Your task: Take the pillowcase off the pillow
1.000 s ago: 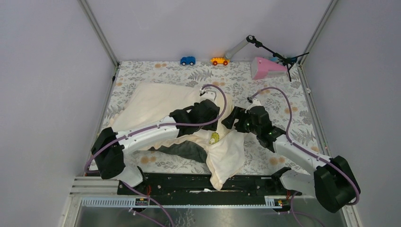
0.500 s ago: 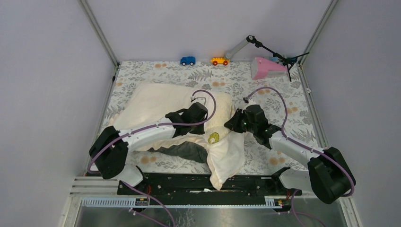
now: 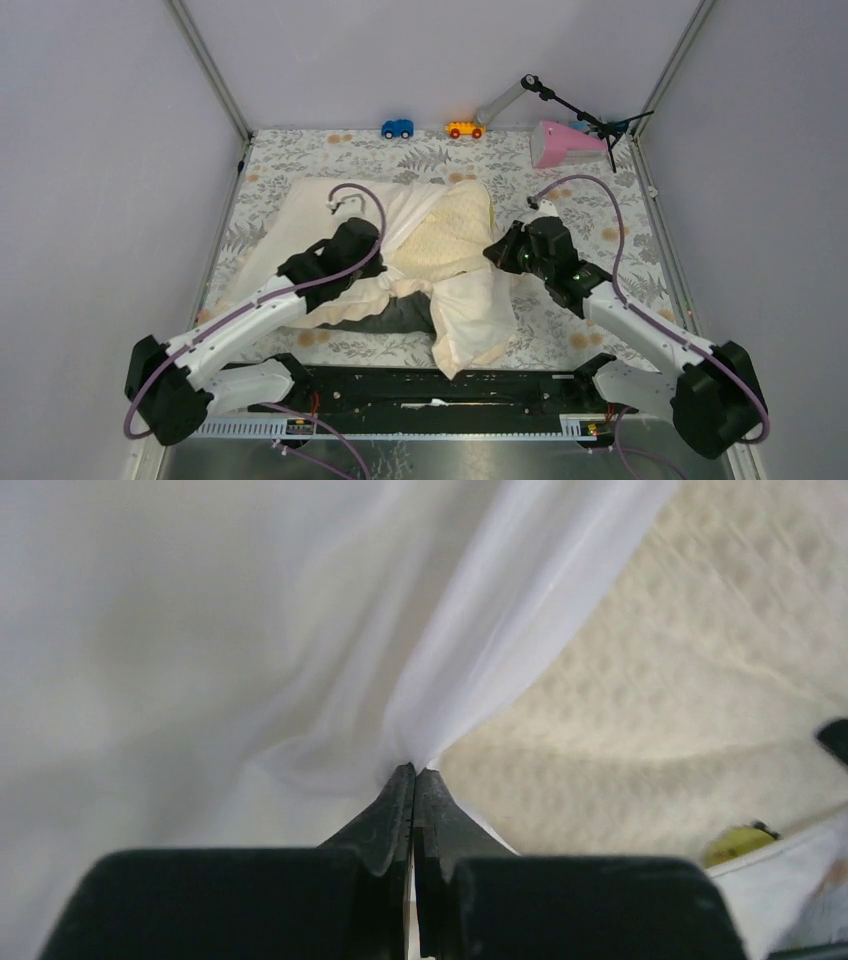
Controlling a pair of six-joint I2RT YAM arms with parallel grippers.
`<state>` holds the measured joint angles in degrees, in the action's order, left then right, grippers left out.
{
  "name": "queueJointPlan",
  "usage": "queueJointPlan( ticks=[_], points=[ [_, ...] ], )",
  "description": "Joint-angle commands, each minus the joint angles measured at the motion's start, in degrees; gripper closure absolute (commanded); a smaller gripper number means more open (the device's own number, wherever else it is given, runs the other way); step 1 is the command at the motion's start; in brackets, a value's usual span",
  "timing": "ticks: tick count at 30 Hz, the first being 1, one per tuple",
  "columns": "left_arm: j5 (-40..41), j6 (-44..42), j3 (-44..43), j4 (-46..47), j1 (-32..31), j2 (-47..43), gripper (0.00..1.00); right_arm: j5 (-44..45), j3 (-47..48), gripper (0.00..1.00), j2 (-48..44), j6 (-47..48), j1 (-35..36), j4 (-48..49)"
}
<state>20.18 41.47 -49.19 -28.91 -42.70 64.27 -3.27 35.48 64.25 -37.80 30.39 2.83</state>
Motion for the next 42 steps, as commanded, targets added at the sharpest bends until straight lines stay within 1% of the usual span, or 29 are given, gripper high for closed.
queueJointPlan(
  ticks=[1, 4, 7, 9, 10, 11, 12, 14, 15, 16, 18, 20, 21, 24, 27, 30, 31, 33, 35, 37, 38, 40, 41, 42],
  points=[
    [8.2, 6.3, 4.5, -6.6, 5.5, -8.4, 1.0, 16.0, 1.8, 1.0, -11.9, -0.7, -0.5, -0.3],
    [8.9, 9.0, 6.9, -8.1, 11.3, -14.0, 1.0, 21.9, -0.3, 1.0, -17.6, -0.6, -0.6, -0.5],
    [10.0, 10.8, 8.3, -8.7, 13.9, -19.0, 1.0, 22.5, -1.1, 1.0, -19.4, -0.1, -0.6, -1.0],
    [5.7, 7.1, 9.1, -4.8, 14.0, -21.7, 1.0, 19.9, -1.0, 1.0, -18.9, -0.2, -0.6, -1.1],
    [0.5, 4.0, 9.7, -1.7, 14.0, -22.9, 1.0, 18.1, -1.0, 1.0, -18.4, -0.6, -0.5, -0.8],
    [-5.9, 0.9, 10.1, 1.9, 14.0, -23.7, 0.95, 16.3, -0.8, 1.0, -17.7, -0.8, -0.5, -0.4],
    [-12.2, -1.2, 10.3, 5.0, 13.9, -23.9, 0.84, 14.1, -0.5, 1.0, -17.0, -1.2, -0.6, 0.2],
    [-22.7, -2.6, 9.9, 10.1, 13.6, -23.3, 0.67, 9.7, 0.3, 1.0, -15.4, -1.7, -0.5, 2.0],
    [-26.1, -2.9, 9.1, 11.2, 13.0, -22.7, 0.59, 7.5, 0.8, 1.0, -14.5, -2.0, -0.5, 2.8],
    [-28.5, -3.7, 8.2, 12.5, 11.6, -22.5, 0.53, 5.4, 1.3, 1.0, -13.5, -2.2, -0.5, 3.6],
    [-30.6, -4.7, 7.1, 16.5, 5.9, -23.2, 0.37, 1.0, 2.0, 1.0, -11.8, -2.3, -0.5, 5.6],
    [-29.2, -5.7, 5.8, 20.1, -2.0, -23.2, 0.21, -2.0, 2.8, 1.0, -10.0, -2.5, -0.5, 6.8],
    [-27.5, -6.2, 4.6, 20.7, -5.8, -22.2, 0.18, -2.6, 3.1, 1.0, -9.3, -2.7, -0.6, 7.0],
    [-21.4, -7.9, 1.3, 20.8, -16.0, -16.4, 0.18, -3.2, 3.4, 1.0, -8.1, -3.1, -0.5, 7.7],
    [-14.3, -9.7, -1.7, 20.1, -23.9, -8.6, 0.17, -2.7, 3.5, 1.0, -7.6, -3.2, -0.5, 7.5],
    [-4.3, -11.9, -6.3, 15.5, -30.6, -1.1, 0.13, -1.8, 4.1, 1.0, -7.6, -2.9, -0.5, 6.0],
    [-1.4, -13.0, -8.2, 13.5, -32.4, 1.1, 0.1, -1.2, 4.3, 1.0, -7.8, -2.6, -0.6, 5.5],
    [2.1, -15.0, -11.5, 9.6, -35.6, 5.4, 0.08, -0.2, 4.7, 1.0, -8.1, -2.1, -0.5, 4.8],
    [1.5, -16.6, -14.3, 6.5, -37.2, 10.2, 0.09, 0.4, 5.2, 1.0, -8.2, -1.6, -0.5, 4.2],
    [-2.0, -18.0, -16.0, 4.1, -38.0, 13.9, 0.11, 0.9, 5.8, 1.0, -8.2, -1.2, -0.5, 3.6],
    [-4.2, -18.6, -16.3, 3.5, -38.2, 15.2, 0.14, 1.1, 5.9, 1.0, -8.2, -1.1, -0.5, 3.4],
    [-10.1, -19.2, -15.5, 3.5, -38.3, 16.4, 0.25, 1.8, 5.7, 1.0, -8.3, -0.9, -0.5, 3.2],
    [-13.7, -19.6, -14.5, 4.1, -38.4, 16.2, 0.29, 2.0, 5.5, 1.0, -8.4, -0.9, -0.5, 3.2],
    [-17.0, -19.7, -13.3, 4.7, -38.4, 15.8, 0.3, 2.2, 5.5, 1.0, -8.5, -0.8, -0.5, 3.1]
  ],
)
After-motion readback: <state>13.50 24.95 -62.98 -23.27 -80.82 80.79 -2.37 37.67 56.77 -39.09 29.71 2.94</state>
